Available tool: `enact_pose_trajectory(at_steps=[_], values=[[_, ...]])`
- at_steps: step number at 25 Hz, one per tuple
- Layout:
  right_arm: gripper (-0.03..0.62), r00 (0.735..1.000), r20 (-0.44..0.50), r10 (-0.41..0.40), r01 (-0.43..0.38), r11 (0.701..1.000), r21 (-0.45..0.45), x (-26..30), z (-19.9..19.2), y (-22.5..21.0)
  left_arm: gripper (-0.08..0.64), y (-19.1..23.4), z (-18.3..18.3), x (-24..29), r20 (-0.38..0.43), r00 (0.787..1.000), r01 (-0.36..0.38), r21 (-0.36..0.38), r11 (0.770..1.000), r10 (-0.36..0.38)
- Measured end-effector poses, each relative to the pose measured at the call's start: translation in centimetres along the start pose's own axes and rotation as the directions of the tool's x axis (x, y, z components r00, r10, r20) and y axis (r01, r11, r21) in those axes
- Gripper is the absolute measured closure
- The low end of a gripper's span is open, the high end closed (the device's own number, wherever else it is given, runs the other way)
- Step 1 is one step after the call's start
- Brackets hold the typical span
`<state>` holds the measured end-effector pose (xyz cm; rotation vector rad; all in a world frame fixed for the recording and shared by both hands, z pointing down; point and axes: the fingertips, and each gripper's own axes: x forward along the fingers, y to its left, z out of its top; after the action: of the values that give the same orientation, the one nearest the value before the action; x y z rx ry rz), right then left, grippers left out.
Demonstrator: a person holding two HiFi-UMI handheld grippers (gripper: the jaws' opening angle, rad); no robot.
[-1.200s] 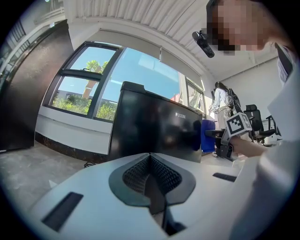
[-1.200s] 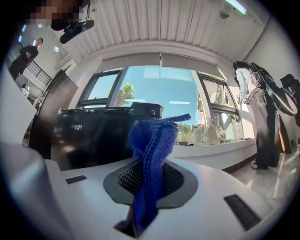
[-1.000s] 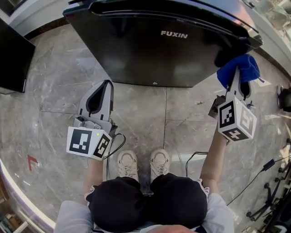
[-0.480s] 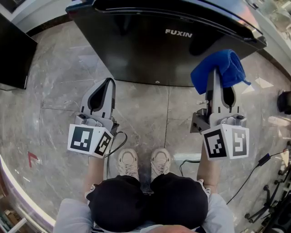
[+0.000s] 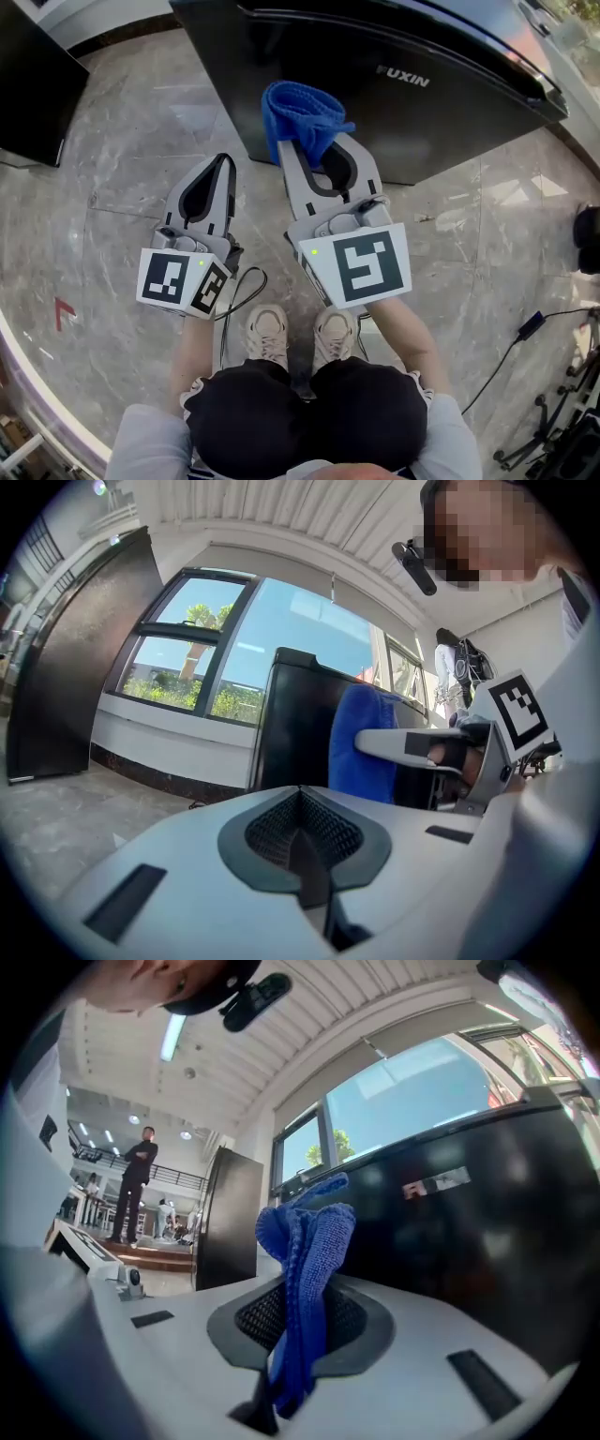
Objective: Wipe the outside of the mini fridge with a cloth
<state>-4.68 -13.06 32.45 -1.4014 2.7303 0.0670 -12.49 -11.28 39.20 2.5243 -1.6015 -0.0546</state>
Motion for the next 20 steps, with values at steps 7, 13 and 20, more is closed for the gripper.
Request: enact_pose_trajectory(at_steps=[7,13,20], values=[[0.517,0.992,-0.101,0.076,-0.09,0.987,-0.134,6.3,-3.8,5.5,0.555,4.5,0.0,-1.4,0.009,0.995,-0.097,-0.008,0.995,0.097],[0.517,0.994,-0.107,-0.017,0.0,0.988,-0.152,8.5,-5.1,4.2,0.555,6.5,-0.1,-1.9,-0.011,0.989,-0.15,0.002,0.989,0.15],[0.517,0.993,-0.104,-0.053,0.039,0.991,-0.126,7.2,-5.2,2.8,0.555,5.0,-1.3,-0.8,-0.033,0.994,-0.105,0.004,0.994,0.105]])
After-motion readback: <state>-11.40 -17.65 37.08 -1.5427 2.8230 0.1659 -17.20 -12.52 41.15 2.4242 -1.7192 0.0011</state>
